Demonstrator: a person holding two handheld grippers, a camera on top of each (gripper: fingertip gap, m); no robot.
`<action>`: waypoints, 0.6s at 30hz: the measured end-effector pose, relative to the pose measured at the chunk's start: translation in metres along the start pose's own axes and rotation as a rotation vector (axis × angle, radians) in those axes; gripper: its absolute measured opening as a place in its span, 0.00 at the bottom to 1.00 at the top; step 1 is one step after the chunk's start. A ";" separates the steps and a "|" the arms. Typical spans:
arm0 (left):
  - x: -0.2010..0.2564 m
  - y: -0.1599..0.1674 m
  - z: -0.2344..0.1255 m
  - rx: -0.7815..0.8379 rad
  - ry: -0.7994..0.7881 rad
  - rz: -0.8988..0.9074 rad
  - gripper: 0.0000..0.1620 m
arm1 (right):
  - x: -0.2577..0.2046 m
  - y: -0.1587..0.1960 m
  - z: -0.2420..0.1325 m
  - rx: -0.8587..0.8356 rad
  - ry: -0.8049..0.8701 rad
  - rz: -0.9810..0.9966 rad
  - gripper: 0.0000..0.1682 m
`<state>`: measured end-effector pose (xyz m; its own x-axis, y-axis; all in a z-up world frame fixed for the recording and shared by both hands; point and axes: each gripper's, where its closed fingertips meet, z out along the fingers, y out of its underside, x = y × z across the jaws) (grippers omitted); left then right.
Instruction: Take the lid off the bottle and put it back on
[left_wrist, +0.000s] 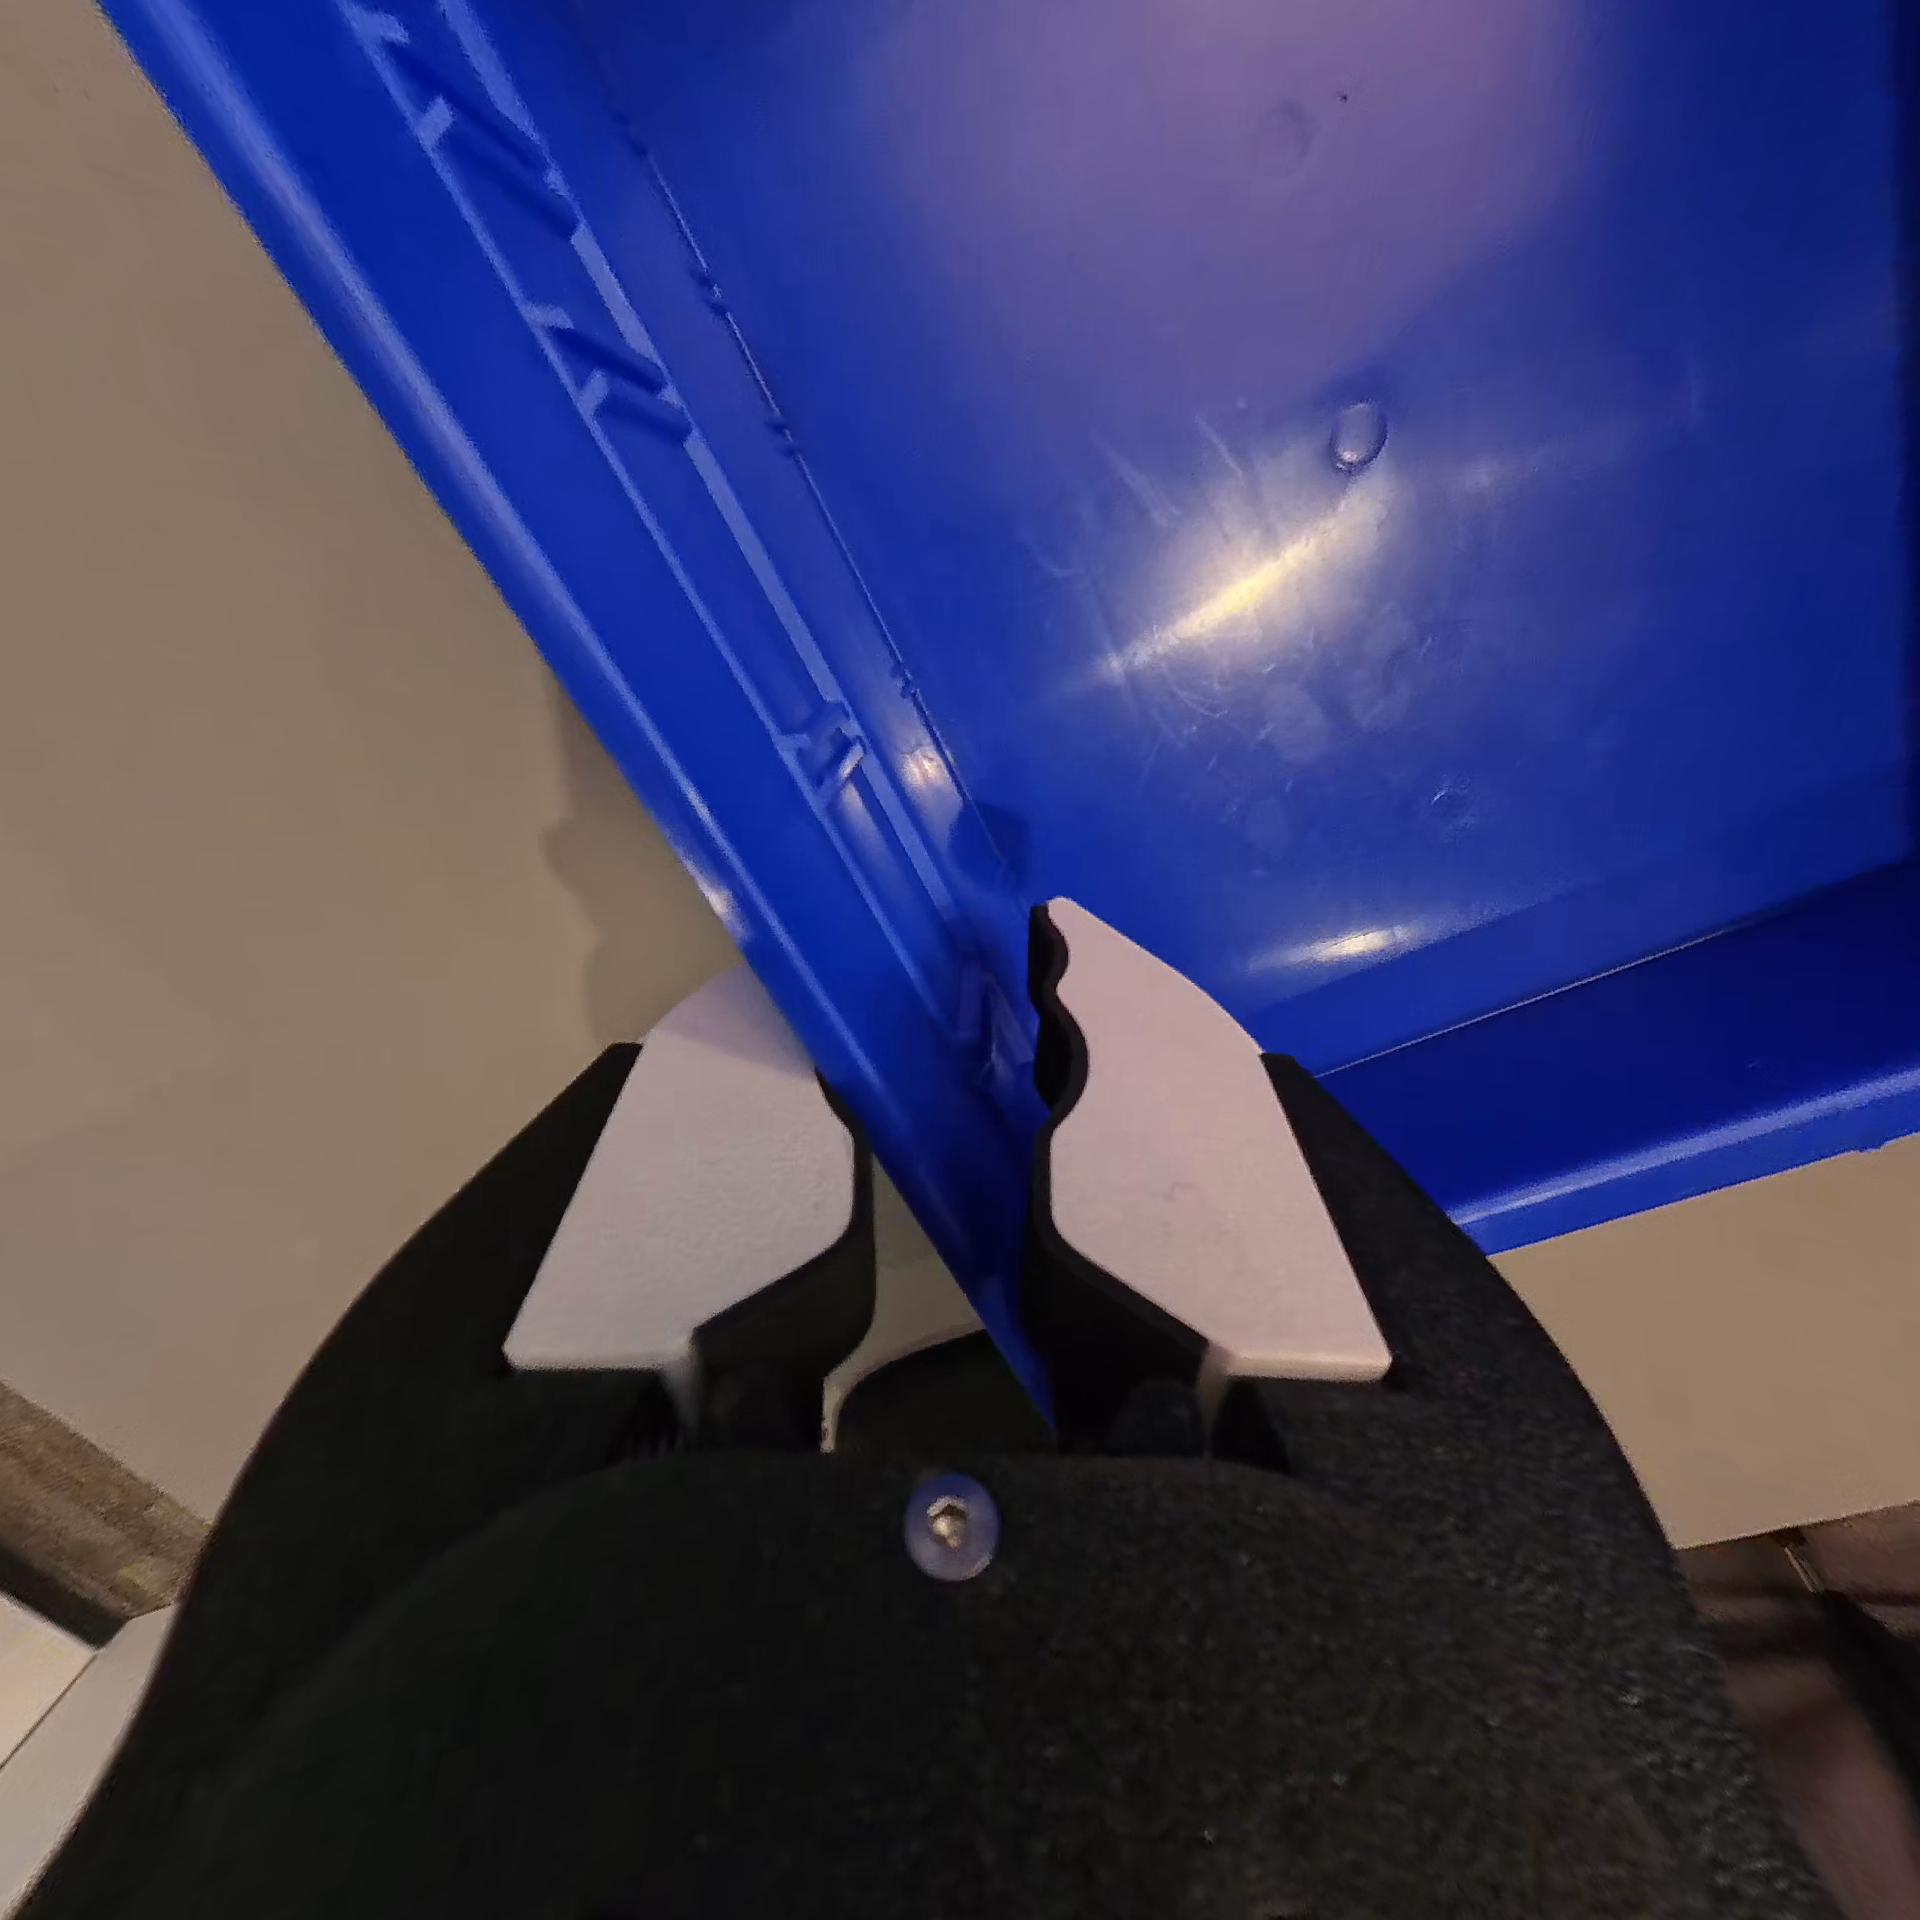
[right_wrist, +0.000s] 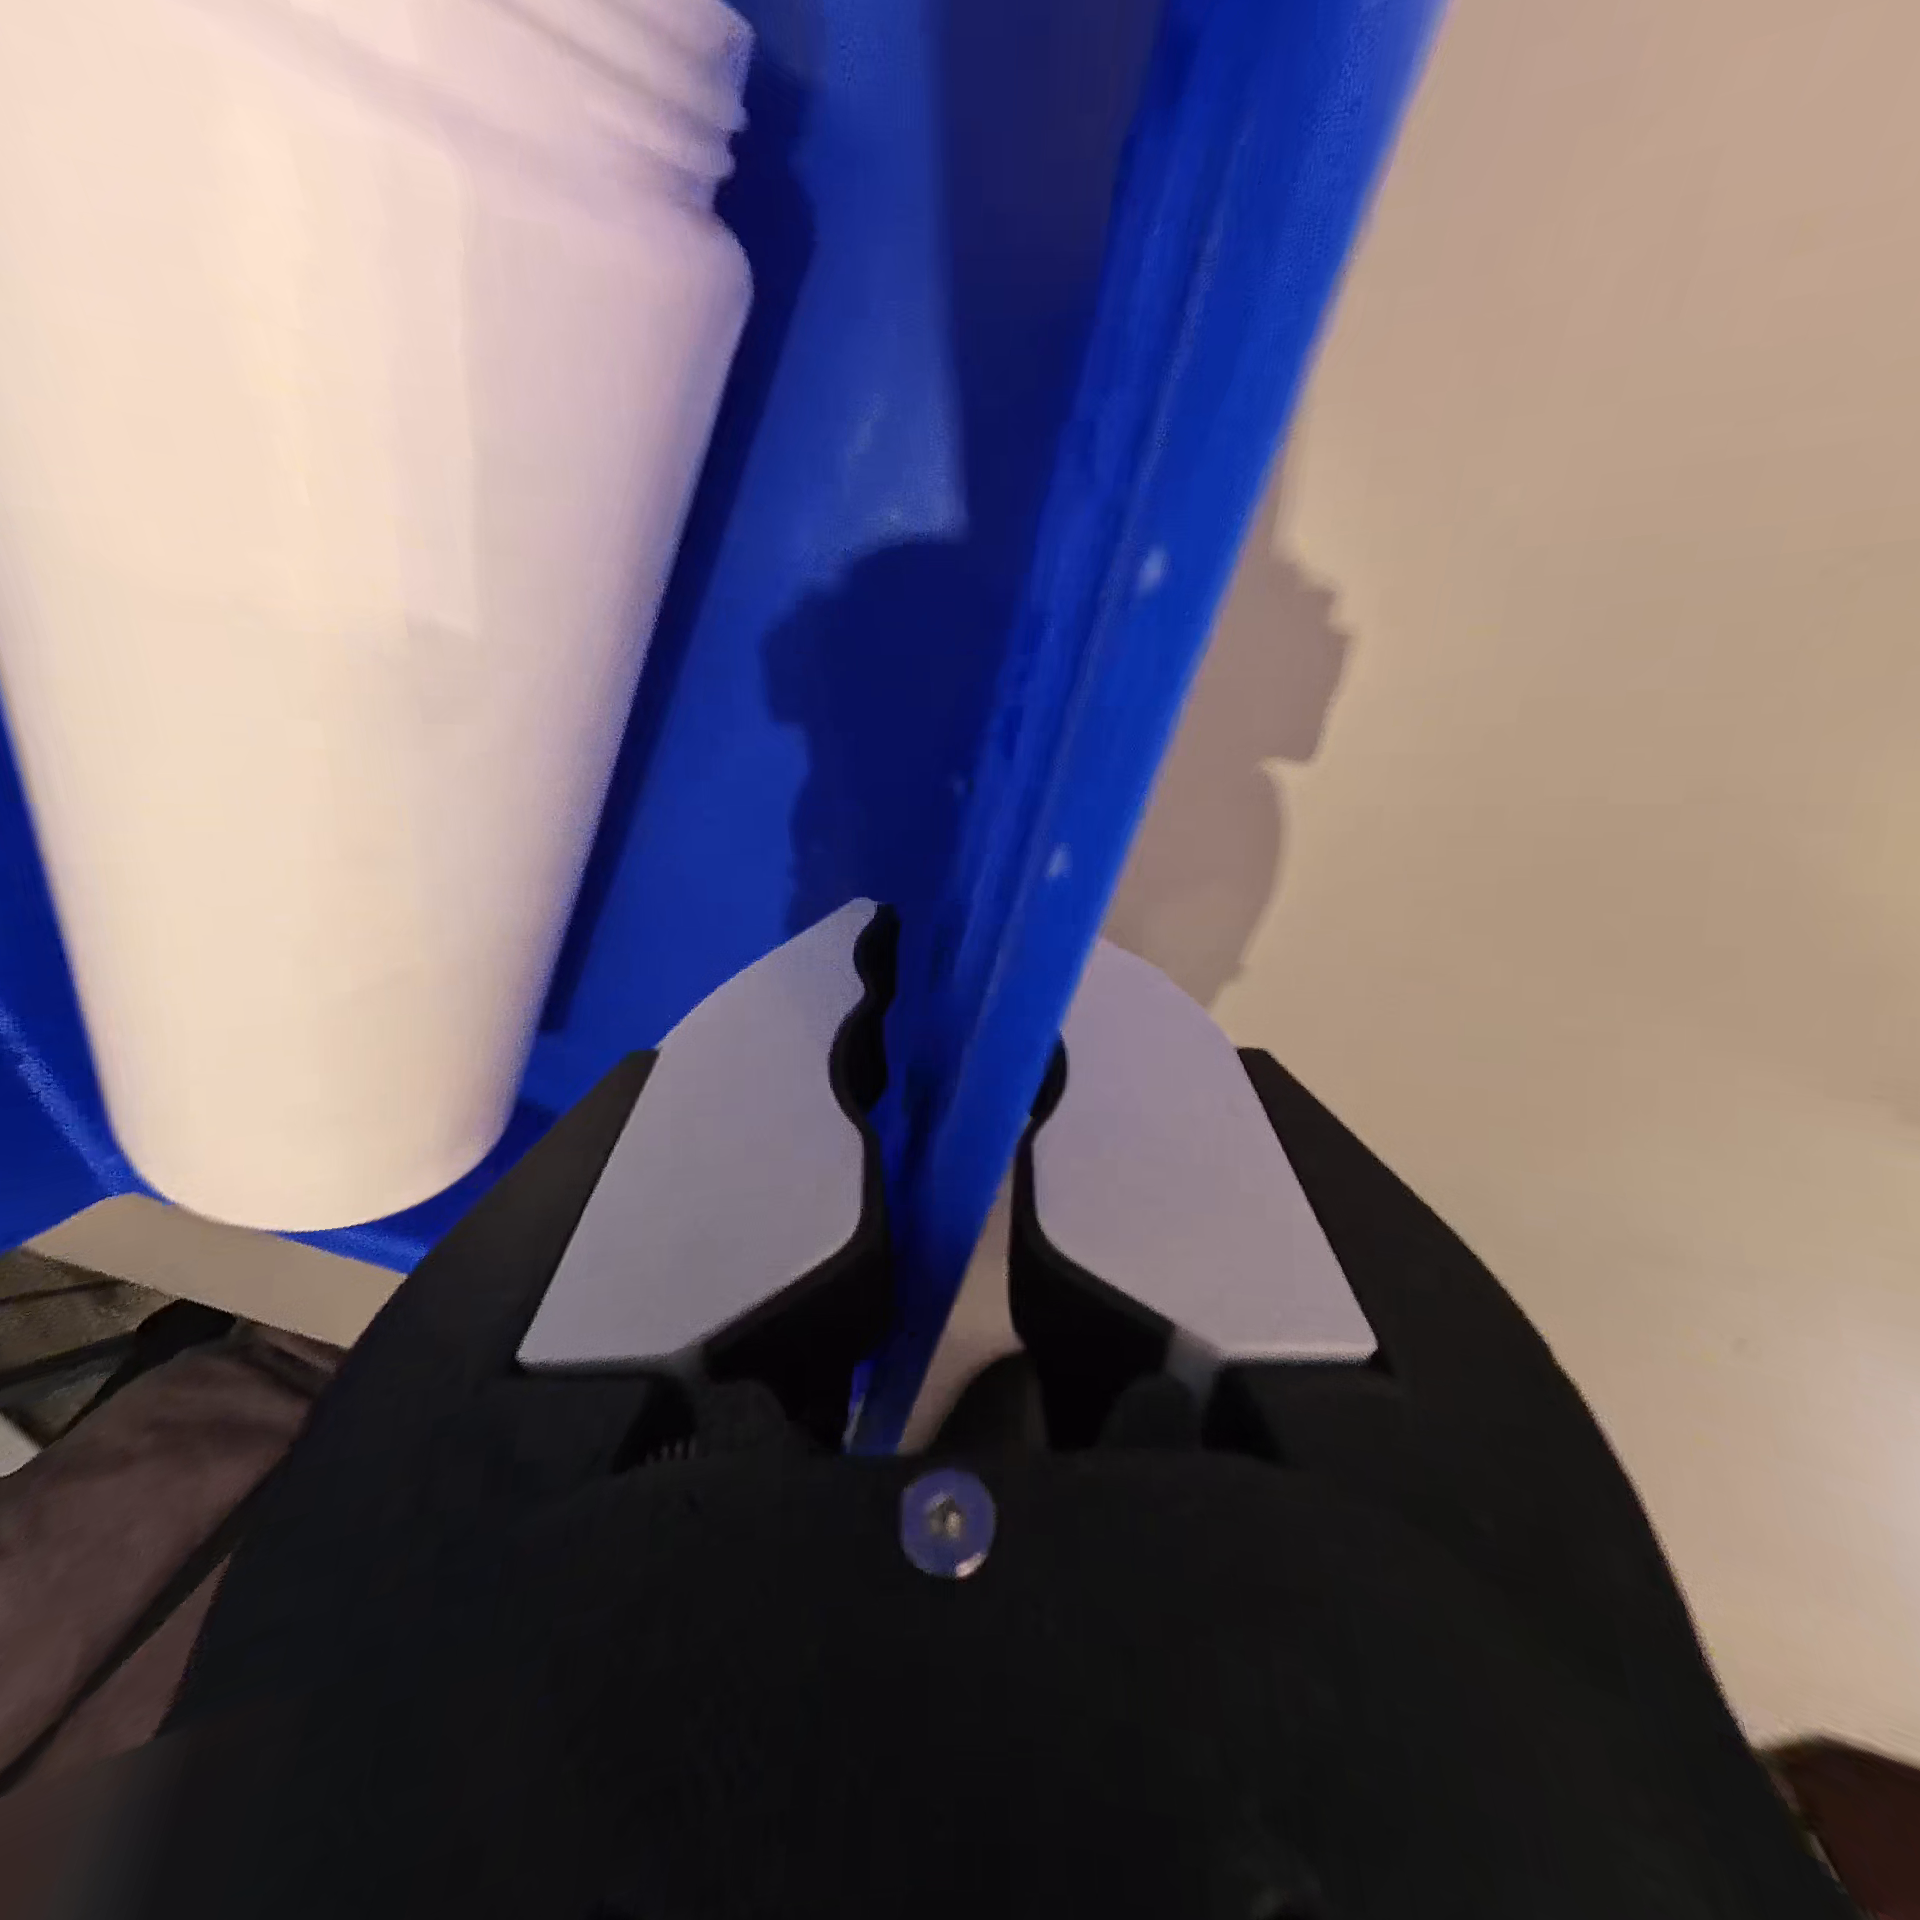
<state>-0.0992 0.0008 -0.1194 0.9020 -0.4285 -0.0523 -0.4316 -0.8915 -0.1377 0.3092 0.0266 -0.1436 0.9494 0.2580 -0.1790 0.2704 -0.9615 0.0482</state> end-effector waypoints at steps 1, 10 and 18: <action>0.002 0.000 0.000 -0.001 -0.012 0.004 0.18 | 0.004 0.002 0.003 -0.035 0.025 0.005 0.14; 0.020 -0.009 0.000 0.042 0.028 0.037 0.20 | 0.015 0.011 0.003 -0.127 0.017 0.054 0.10; 0.034 -0.003 -0.023 0.082 0.243 0.097 0.26 | 0.016 0.015 0.003 -0.126 -0.048 -0.014 0.04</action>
<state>-0.0680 -0.0145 -0.0981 0.8230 -0.5426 0.1680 -0.5043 -0.8342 -0.2234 0.3284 0.0162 -0.1484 0.9376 0.2636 -0.2268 0.3043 -0.9376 0.1683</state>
